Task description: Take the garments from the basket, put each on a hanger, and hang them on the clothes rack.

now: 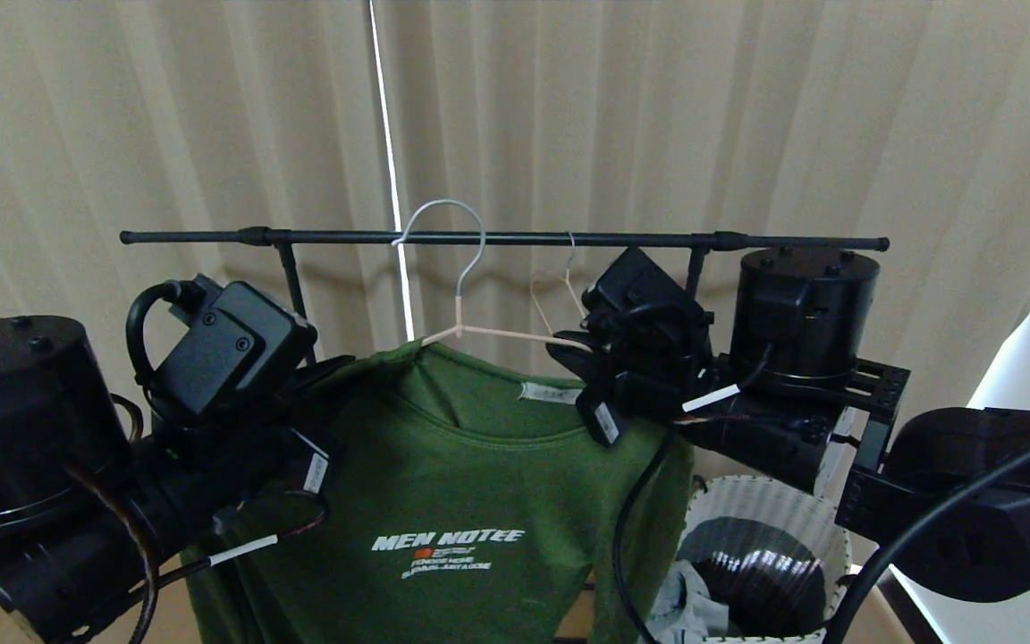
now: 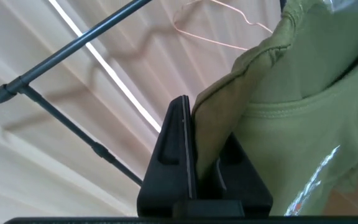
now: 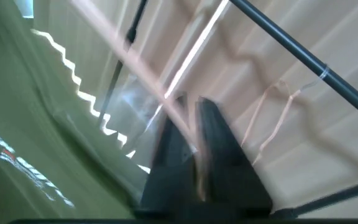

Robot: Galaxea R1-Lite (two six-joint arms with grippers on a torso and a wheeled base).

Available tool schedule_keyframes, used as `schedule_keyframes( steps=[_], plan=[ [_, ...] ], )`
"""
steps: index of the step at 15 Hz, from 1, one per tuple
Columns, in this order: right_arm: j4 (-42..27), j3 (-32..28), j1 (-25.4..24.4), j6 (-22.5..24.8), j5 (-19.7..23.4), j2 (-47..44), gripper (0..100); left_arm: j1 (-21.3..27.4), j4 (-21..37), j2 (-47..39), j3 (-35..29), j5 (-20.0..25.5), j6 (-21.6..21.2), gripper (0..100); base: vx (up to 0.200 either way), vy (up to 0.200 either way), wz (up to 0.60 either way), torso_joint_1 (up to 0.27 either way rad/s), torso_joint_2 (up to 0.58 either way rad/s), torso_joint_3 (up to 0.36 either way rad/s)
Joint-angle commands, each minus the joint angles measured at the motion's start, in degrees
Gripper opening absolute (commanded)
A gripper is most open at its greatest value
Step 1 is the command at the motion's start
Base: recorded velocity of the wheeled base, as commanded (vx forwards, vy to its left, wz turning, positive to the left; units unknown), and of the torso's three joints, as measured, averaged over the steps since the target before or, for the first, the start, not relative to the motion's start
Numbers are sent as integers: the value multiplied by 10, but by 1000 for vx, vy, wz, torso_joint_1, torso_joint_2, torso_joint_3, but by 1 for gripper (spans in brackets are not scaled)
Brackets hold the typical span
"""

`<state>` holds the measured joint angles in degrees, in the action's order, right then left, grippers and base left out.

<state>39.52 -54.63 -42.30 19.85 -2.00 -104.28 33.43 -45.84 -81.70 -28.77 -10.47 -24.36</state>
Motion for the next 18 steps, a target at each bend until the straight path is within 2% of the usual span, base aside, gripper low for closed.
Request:
schedule_keyframes(
  steps=[1,6,7,11,12,16,18],
  plan=[
    [-1,1,-1,1,1,1,0,1,0,1,0,0,1,0,0,0,0,0,0,0],
    [-1,6,-1,-1,0,11,0,1,0,16,17,2,2,0,0,0,0,0,0,0],
    [-1,7,-1,-1,0,13,0,1,0,17,17,2,2,100,0,0,0,0,0,0],
    [-1,21,15,-1,-2,33,0,1,0,34,26,14,6,100,0,0,0,0,0,0],
    [-1,42,41,0,-2,54,0,1,0,60,50,66,15,100,0,0,0,0,0,0],
    [-1,91,76,0,2,116,0,-7,0,73,45,71,19,100,0,0,0,0,0,0],
    [-1,97,84,0,2,128,0,-8,0,79,47,71,19,100,0,0,0,0,0,0]
  ],
)
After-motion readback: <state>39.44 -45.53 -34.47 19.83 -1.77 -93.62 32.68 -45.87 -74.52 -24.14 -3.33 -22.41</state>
